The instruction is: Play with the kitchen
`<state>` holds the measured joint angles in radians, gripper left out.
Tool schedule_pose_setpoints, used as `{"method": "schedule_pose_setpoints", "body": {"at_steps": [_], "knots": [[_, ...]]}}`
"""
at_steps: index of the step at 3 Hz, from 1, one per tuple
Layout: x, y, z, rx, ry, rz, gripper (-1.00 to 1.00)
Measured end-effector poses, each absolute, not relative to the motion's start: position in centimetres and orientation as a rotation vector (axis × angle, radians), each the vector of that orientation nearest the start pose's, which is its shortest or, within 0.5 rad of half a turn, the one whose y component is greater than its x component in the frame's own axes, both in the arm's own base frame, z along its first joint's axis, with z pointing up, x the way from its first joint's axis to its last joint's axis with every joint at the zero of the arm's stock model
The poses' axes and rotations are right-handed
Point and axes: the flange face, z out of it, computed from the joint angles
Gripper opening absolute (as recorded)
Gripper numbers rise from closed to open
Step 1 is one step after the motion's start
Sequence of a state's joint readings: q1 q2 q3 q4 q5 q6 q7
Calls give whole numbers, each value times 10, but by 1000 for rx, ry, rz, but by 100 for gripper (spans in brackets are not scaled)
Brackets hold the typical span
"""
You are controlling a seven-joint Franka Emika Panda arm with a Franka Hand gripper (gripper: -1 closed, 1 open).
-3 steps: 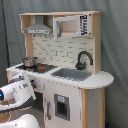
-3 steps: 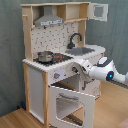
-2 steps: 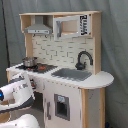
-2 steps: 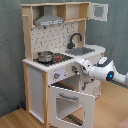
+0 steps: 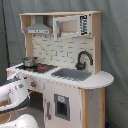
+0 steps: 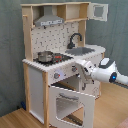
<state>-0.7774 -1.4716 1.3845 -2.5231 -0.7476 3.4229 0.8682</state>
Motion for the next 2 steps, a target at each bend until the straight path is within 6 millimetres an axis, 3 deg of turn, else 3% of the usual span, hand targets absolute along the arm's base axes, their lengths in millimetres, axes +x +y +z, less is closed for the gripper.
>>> {"method": "schedule_pose_setpoints", "body": {"at_steps": [2], "knots": [[313,362,363,1419,1100,1337,100]]}}
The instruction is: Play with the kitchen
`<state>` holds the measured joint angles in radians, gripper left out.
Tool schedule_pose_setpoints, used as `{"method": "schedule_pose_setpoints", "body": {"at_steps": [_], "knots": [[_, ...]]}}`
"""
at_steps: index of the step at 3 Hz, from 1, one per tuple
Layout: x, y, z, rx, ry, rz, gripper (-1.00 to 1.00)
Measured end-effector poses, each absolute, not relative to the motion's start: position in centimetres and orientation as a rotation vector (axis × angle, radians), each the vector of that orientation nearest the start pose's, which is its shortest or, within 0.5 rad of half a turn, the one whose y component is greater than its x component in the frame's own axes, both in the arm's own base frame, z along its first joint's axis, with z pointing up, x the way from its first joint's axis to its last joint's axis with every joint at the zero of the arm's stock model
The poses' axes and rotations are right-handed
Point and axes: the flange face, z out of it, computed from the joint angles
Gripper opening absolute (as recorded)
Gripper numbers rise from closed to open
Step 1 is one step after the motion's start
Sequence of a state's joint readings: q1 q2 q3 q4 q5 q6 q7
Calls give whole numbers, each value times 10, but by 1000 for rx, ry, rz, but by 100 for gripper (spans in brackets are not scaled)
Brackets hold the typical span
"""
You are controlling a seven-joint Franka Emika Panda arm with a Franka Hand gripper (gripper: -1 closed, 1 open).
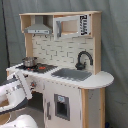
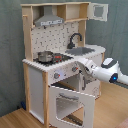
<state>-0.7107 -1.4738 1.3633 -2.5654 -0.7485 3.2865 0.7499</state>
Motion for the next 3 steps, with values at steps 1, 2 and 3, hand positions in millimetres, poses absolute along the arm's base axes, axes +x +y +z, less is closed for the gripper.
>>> {"method": "schedule_pose_setpoints", "body": {"at_steps": [1,2,3], "knots": [[298,376,373,1343,1097,1322,100],[284,386,380,1286,1082,1308,100],[271,389,397,1253,1021,1305,100]]}}
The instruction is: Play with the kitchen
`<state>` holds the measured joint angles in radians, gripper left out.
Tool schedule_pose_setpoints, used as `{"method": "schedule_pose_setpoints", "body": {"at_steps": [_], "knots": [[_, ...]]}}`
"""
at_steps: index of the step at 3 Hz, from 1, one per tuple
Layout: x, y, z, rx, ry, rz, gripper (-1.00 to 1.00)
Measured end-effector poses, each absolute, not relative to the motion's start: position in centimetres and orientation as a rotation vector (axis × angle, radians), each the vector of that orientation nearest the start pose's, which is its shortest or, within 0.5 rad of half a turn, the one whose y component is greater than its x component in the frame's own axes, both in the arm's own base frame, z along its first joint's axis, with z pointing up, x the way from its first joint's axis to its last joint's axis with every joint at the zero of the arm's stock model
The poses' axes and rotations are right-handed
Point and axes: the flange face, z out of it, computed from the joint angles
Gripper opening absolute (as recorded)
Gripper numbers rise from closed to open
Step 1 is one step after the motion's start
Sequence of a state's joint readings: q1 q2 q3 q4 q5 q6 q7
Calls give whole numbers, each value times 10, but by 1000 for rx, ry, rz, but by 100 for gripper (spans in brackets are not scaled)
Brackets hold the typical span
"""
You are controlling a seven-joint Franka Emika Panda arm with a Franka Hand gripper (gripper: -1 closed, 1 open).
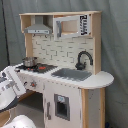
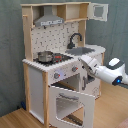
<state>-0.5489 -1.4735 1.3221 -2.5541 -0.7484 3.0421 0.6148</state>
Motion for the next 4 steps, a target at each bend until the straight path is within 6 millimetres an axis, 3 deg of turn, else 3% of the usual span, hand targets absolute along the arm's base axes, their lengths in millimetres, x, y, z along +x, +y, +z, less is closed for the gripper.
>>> {"method": "schedule_pose_setpoints", "body": {"at_steps": [1,2,4], "knots": [[264,380,405,1260,935,1299,100],[250,387,421,1251,862,1330,100],[208,443,458,1181,798,1446,100]]}}
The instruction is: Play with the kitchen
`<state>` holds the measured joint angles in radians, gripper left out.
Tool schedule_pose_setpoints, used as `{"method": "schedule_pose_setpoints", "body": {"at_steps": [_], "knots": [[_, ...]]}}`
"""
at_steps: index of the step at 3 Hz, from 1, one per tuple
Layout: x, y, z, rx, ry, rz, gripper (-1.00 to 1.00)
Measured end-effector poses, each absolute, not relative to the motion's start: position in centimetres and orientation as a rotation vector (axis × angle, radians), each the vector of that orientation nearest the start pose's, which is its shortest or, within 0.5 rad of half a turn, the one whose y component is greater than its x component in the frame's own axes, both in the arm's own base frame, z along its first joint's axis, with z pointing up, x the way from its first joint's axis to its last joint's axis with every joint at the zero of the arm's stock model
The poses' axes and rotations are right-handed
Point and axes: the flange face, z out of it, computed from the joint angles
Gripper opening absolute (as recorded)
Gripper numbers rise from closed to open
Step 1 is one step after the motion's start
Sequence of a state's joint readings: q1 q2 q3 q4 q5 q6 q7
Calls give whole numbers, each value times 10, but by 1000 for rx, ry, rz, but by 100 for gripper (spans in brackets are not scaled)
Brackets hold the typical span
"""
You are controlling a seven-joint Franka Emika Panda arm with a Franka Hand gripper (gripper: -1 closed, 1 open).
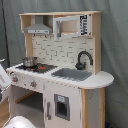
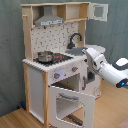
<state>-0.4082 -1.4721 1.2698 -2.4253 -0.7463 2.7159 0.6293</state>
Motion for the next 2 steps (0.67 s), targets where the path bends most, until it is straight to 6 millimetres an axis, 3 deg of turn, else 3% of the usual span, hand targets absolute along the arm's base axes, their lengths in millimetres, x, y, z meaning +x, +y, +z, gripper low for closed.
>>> {"method": "schedule_pose_setpoints", "body": {"at_steps": [2], "knots": [[166,520,484,1107,826,1621,100]]}}
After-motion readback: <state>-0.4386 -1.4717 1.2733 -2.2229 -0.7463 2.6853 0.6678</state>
